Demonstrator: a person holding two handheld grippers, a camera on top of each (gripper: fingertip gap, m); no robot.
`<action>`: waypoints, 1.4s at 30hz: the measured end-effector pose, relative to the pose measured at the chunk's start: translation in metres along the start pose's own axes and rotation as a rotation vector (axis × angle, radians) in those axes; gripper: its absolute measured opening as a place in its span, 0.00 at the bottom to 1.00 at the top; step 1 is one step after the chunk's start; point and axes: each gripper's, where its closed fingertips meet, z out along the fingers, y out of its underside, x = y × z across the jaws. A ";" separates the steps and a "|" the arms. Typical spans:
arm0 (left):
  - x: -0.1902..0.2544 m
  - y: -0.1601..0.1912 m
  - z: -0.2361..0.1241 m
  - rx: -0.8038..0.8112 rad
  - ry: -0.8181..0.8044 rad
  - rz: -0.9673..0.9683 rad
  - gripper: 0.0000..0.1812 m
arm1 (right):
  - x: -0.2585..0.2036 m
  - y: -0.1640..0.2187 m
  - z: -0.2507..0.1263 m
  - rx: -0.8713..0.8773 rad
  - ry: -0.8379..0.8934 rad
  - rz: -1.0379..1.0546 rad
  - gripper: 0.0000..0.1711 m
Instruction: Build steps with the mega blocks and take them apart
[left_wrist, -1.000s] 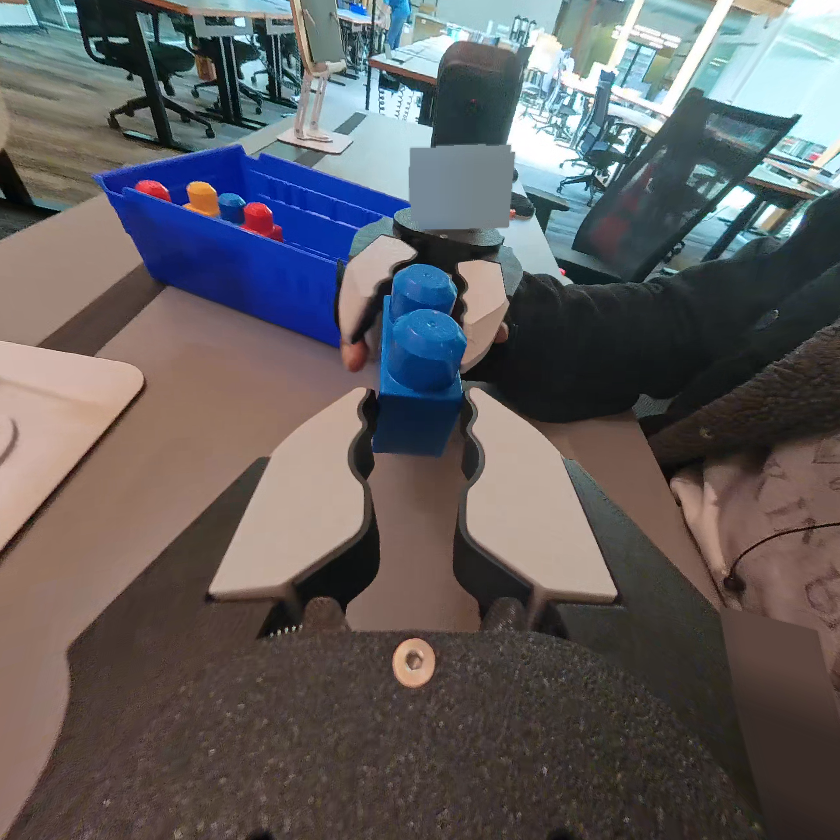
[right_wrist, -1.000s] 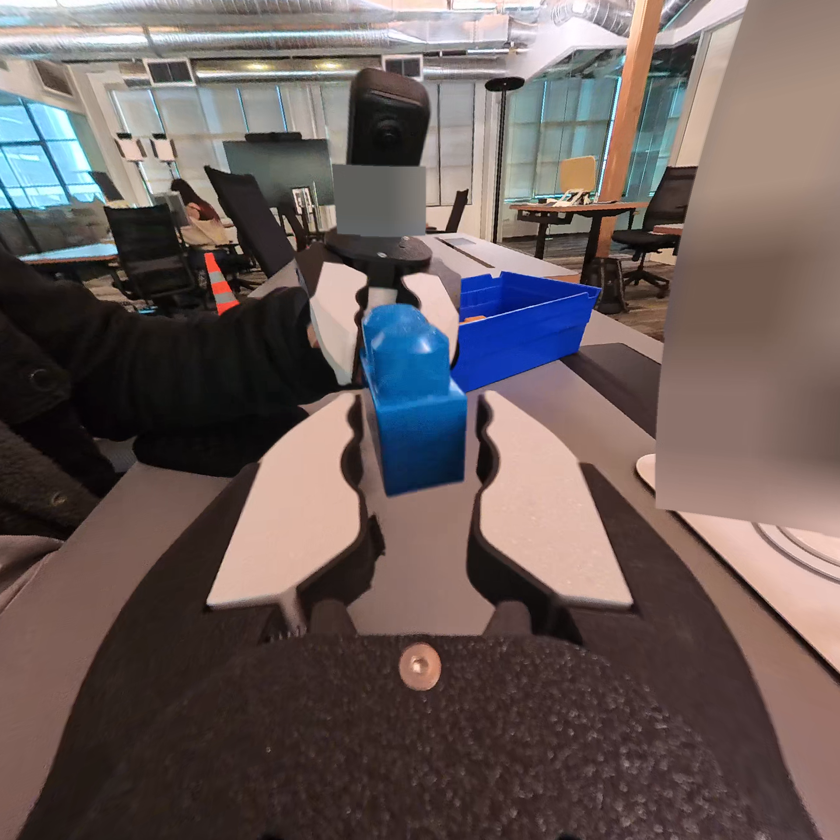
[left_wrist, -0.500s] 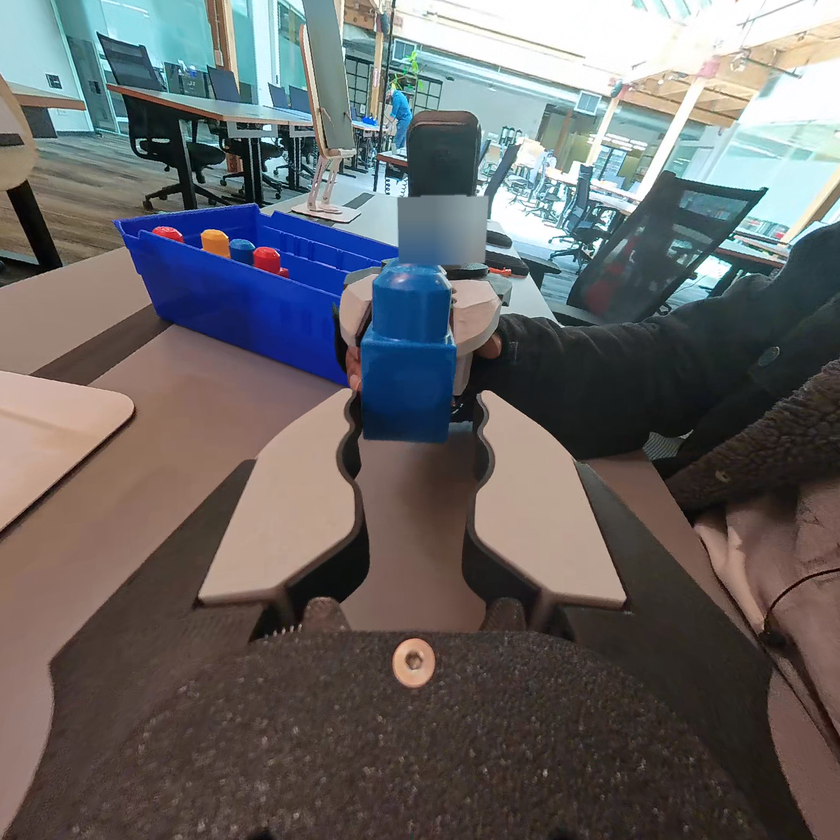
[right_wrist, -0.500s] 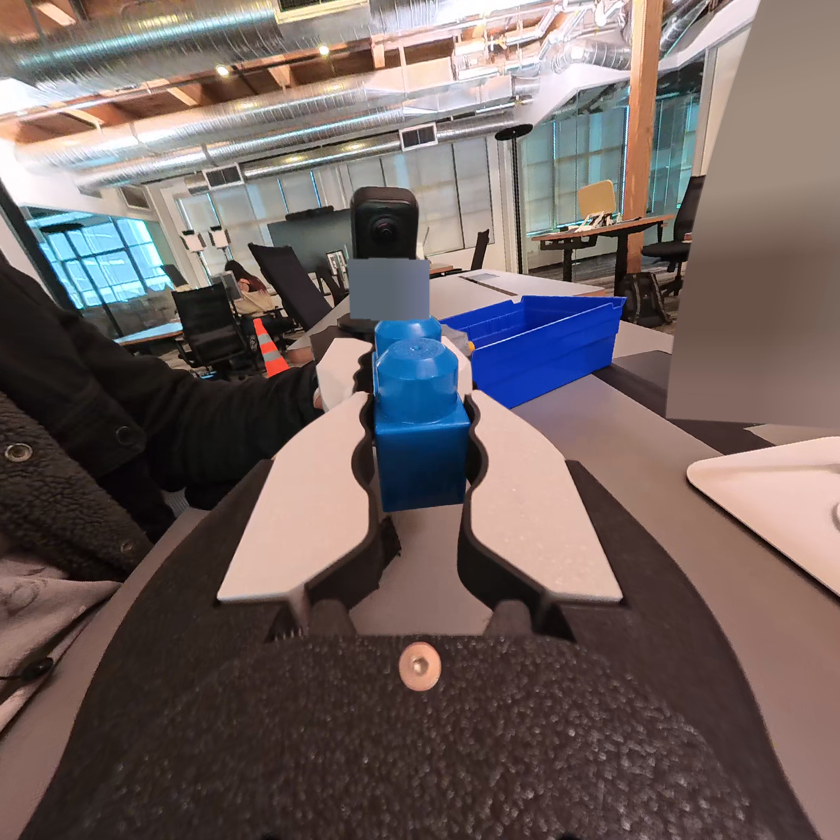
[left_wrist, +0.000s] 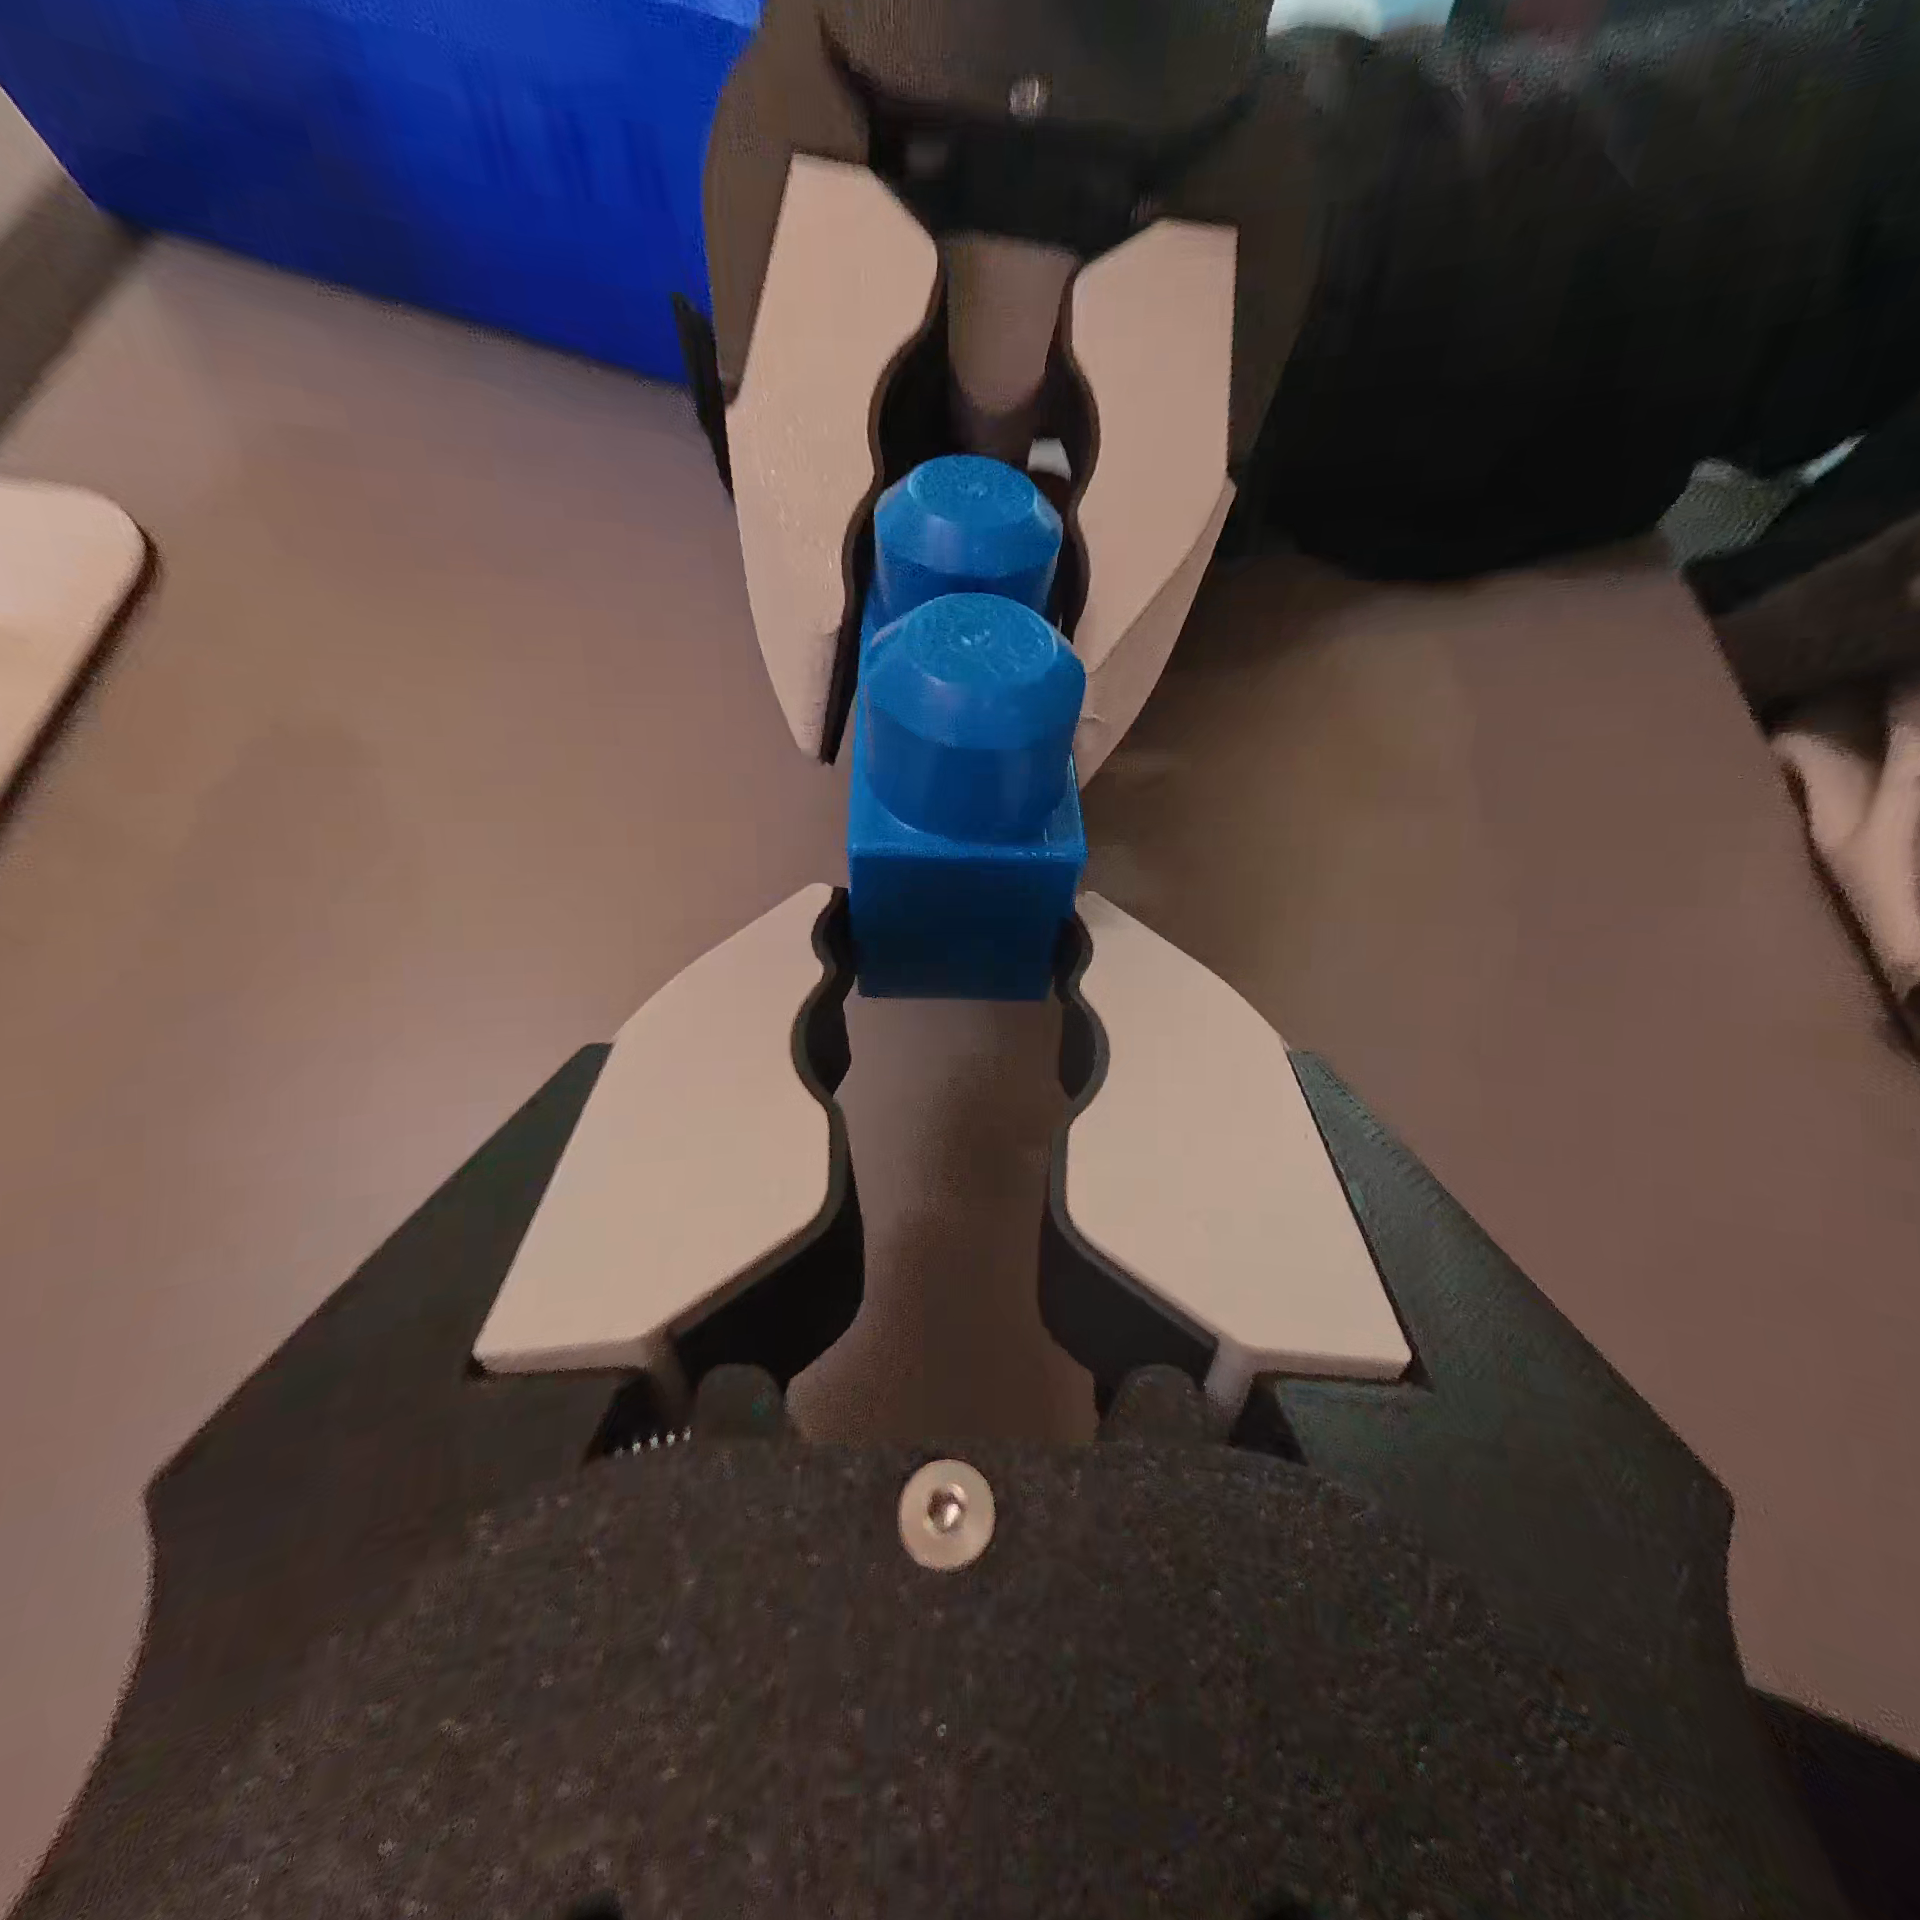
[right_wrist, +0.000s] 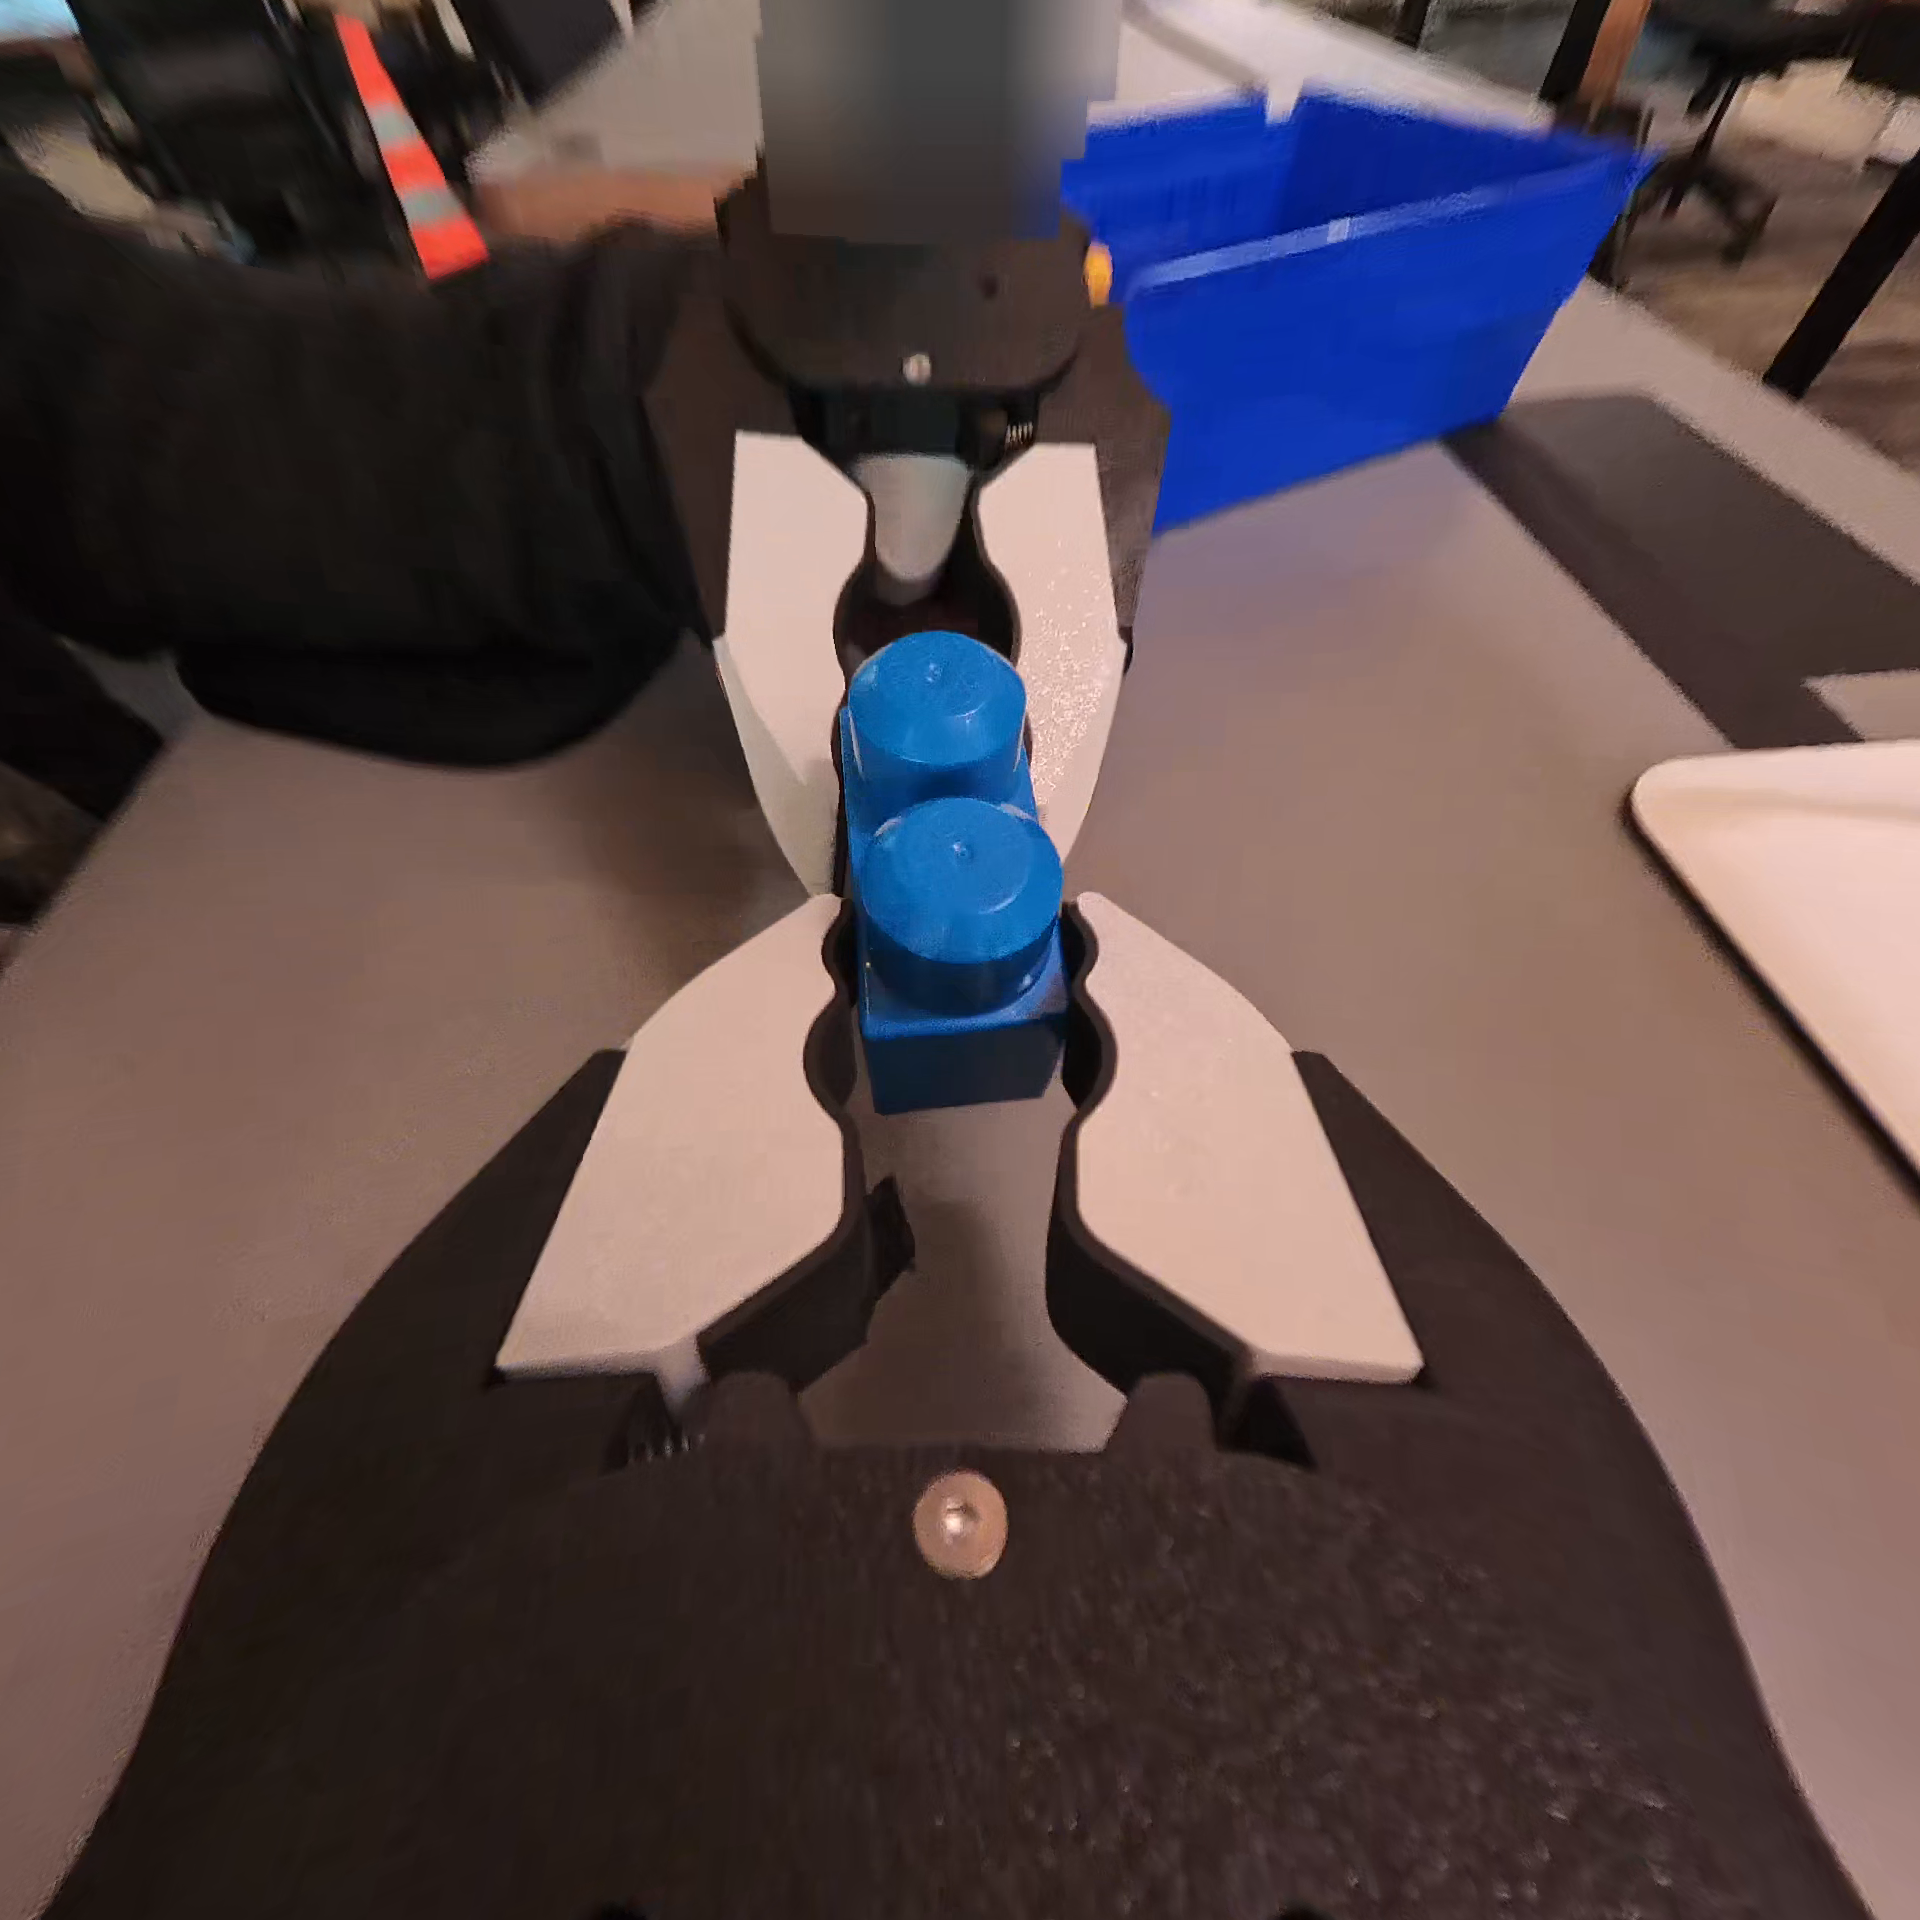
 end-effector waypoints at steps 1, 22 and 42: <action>0.001 0.008 0.003 -0.042 0.009 -0.006 0.21 | -0.001 0.007 0.003 -0.041 -0.001 -0.007 0.21; -0.005 0.056 0.018 -0.323 -0.043 0.017 0.21 | -0.002 0.060 0.017 -0.394 0.035 -0.076 0.21; -0.041 -0.063 -0.148 0.343 -0.434 0.061 0.22 | 0.016 -0.041 -0.015 0.219 0.117 0.018 0.28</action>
